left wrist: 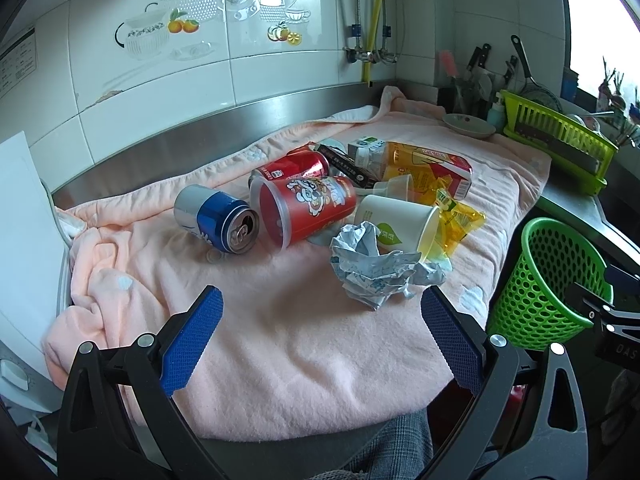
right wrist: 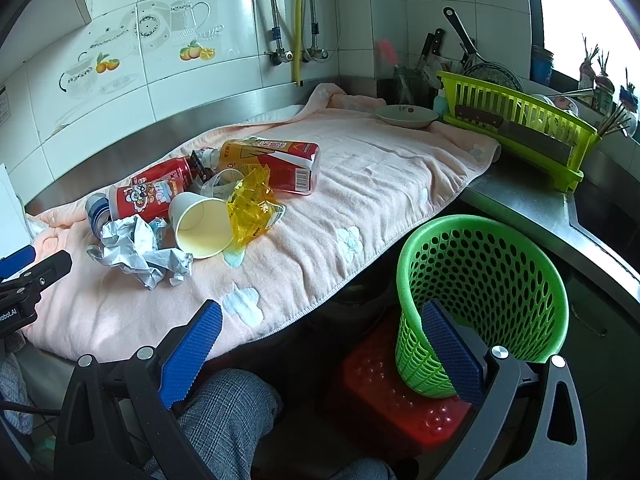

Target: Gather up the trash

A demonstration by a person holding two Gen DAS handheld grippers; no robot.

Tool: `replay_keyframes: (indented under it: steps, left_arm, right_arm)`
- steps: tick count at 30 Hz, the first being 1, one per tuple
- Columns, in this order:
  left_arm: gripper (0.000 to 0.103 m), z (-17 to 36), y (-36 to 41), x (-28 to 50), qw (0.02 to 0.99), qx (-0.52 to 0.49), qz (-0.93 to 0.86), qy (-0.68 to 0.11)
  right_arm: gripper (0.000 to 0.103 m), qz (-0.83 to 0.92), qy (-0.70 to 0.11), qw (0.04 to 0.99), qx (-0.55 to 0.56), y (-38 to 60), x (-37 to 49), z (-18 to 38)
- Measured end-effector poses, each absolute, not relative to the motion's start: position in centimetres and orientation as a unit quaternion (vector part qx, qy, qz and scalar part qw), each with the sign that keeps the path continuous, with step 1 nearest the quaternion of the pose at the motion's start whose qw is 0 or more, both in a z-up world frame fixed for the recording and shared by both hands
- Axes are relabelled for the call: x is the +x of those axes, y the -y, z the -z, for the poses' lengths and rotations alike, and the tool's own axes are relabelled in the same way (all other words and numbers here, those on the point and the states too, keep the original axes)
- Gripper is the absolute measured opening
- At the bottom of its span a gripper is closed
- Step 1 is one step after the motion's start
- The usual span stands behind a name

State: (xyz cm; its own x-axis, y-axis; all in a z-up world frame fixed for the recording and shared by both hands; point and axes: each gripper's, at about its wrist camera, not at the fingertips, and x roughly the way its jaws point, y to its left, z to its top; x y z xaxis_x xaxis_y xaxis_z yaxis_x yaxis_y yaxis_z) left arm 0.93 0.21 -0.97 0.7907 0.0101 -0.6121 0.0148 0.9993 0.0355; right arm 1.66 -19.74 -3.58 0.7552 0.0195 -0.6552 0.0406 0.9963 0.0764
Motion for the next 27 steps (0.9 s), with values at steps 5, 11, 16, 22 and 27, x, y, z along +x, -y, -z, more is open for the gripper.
replay_keyframes:
  steps: [5,11,16,22,27]
  left_arm:
    - [0.098,1.2,-0.1,1.1,0.945,0.020,0.003,-0.327]
    - [0.098,1.3,-0.3,1.4,0.944,0.017,0.000,-0.330]
    - [0.098,1.2,-0.3,1.6,0.944,0.016,0.000,-0.329]
    - [0.098,1.2,0.1,2.2,0.943,0.020,0.004,-0.333]
    - [0.098,1.1,0.5,2.7,0.942,0.022,0.008,-0.334]
  right_arm:
    - [0.097,0.006,-0.351,0.935,0.043,19.6,1.8,3.8]
    - [0.097,0.003,-0.353,0.935,0.044,19.5,2.2,4.1]
    - [0.097,0.002,-0.354,0.934,0.043,19.4,2.6,4.2]
    - [0.097,0.000,-0.354,0.934,0.041,19.3,2.8,4.1]
    - [0.097,0.002,-0.353,0.935,0.041,19.4,3.1,4.1]
